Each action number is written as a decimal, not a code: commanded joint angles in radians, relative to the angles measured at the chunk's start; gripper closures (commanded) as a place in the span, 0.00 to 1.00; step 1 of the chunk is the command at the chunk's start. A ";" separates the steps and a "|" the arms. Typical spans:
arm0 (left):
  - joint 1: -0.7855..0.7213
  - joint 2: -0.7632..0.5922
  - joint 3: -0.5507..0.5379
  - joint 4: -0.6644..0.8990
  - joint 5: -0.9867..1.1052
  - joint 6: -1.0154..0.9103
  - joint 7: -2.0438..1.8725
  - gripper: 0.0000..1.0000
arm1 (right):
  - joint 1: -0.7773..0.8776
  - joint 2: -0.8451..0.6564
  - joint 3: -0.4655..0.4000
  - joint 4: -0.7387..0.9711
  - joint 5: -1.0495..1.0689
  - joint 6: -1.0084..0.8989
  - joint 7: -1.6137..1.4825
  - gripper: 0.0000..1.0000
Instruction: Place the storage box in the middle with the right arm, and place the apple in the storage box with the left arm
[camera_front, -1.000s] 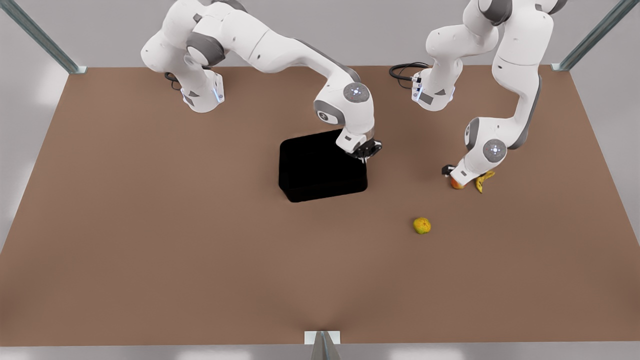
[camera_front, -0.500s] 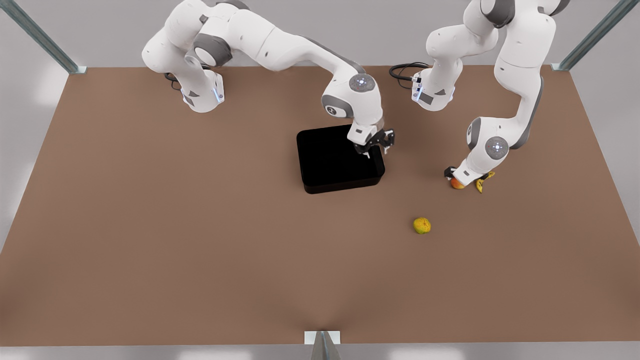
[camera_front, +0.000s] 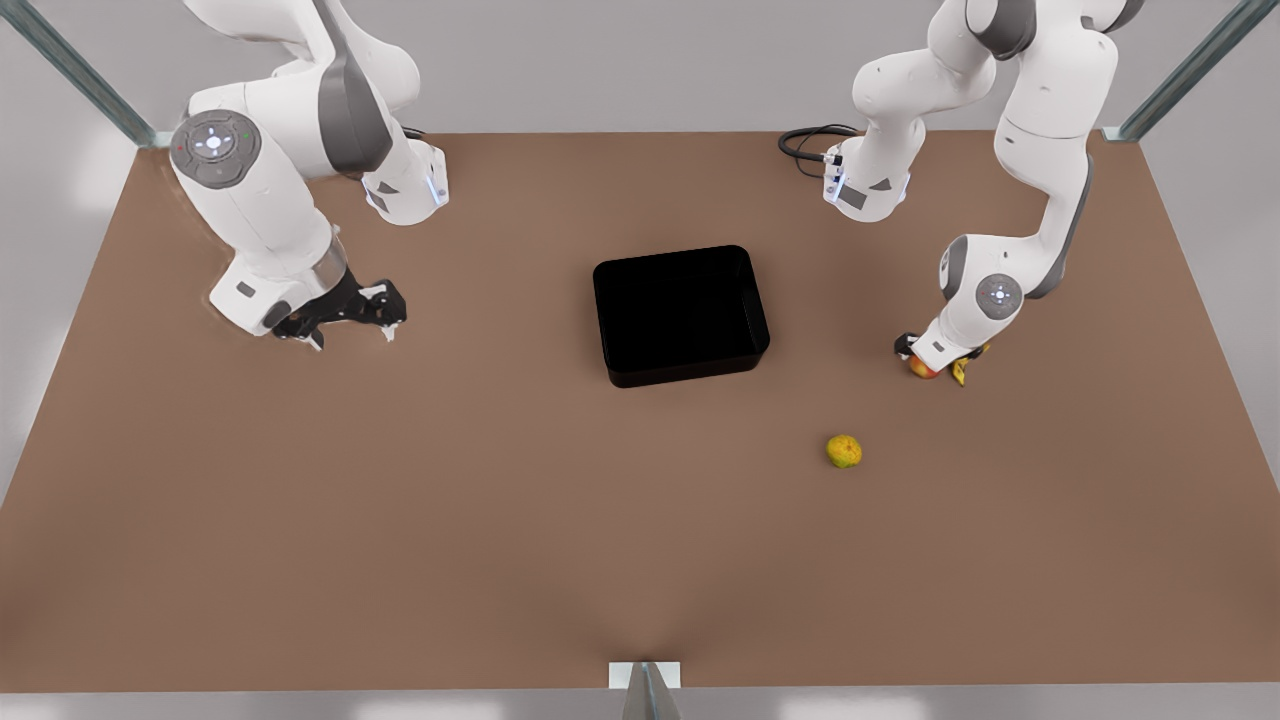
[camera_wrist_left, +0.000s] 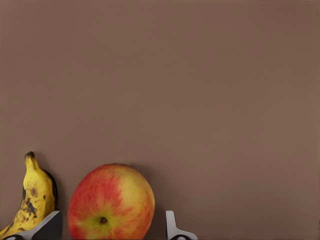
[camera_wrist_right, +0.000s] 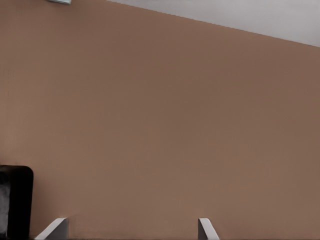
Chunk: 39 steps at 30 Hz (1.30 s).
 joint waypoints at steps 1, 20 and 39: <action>-0.001 -0.001 0.000 0.000 -0.005 -0.001 0.000 0.01 | -0.029 0.000 0.000 0.000 0.000 0.000 0.000 0.00; 0.002 -0.004 -0.008 -0.002 0.006 -0.001 0.003 0.27 | -0.054 0.046 0.004 0.046 0.011 0.006 0.003 0.00; 0.005 -0.001 -0.012 0.000 0.006 0.005 0.003 0.30 | -0.058 0.065 0.004 0.061 0.012 0.006 0.003 0.00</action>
